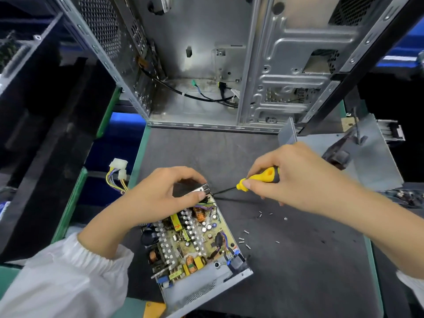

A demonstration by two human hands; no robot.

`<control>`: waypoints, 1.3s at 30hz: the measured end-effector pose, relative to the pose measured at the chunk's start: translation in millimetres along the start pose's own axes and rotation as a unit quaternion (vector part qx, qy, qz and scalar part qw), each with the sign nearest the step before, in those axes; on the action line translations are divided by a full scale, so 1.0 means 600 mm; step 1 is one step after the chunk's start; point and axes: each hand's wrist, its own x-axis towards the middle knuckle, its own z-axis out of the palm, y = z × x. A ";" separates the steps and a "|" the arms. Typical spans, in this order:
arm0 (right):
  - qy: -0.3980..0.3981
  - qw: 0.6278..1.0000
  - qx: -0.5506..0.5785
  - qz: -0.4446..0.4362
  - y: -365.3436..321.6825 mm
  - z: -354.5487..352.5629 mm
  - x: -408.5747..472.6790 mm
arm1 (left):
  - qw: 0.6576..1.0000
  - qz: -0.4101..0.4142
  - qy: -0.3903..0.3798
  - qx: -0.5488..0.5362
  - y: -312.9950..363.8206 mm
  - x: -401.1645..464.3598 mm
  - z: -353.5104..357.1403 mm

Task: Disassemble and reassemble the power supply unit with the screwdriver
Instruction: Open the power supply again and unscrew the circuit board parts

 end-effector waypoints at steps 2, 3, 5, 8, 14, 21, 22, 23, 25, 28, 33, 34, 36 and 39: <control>-0.004 1.000 -0.016 -0.010 -0.003 0.000 0.006 | 0.999 -0.020 -0.010 -0.025 -0.002 -0.004 0.006; -0.005 1.000 -0.021 -0.012 -0.005 0.000 0.008 | 0.999 -0.029 -0.011 -0.036 -0.001 -0.005 0.008; -0.007 1.000 -0.025 -0.014 -0.008 -0.001 0.011 | 0.998 -0.045 -0.007 -0.051 0.000 -0.005 0.011; -0.015 0.999 -0.028 -0.019 -0.012 0.001 0.015 | 0.996 -0.073 -0.002 -0.050 0.002 -0.003 0.014; -0.022 0.998 -0.054 -0.026 -0.025 0.006 0.022 | 0.995 -0.089 -0.001 -0.050 0.008 -0.001 0.015; -0.023 0.996 -0.079 -0.032 -0.035 0.009 0.029 | 0.994 -0.092 0.002 -0.052 0.012 -0.003 0.015; -0.022 0.996 -0.084 -0.034 -0.036 0.010 0.029 | 0.994 -0.091 0.005 -0.052 0.013 -0.004 0.016; -0.021 0.995 -0.089 -0.036 -0.037 0.011 0.030 | 0.994 -0.090 0.007 -0.053 0.013 -0.004 0.016; -0.021 0.994 -0.103 -0.041 -0.038 0.012 0.031 | 0.994 -0.090 0.010 -0.055 0.013 -0.004 0.016; -0.023 0.991 -0.121 -0.047 -0.042 0.011 0.033 | 0.995 -0.087 0.011 -0.056 0.013 -0.005 0.017; -0.019 0.987 -0.146 -0.057 -0.052 0.011 0.037 | 0.995 -0.079 0.012 -0.053 0.012 -0.004 0.018; -0.019 0.987 -0.150 -0.059 -0.055 0.011 0.038 | 0.996 -0.077 0.011 -0.051 0.012 -0.004 0.017; -0.021 0.985 -0.156 -0.066 -0.060 0.011 0.041 | 0.996 -0.074 0.012 -0.048 0.012 -0.004 0.017; -0.020 0.982 -0.168 -0.083 -0.066 0.011 0.045 | 0.997 -0.067 0.012 -0.046 0.010 -0.003 0.018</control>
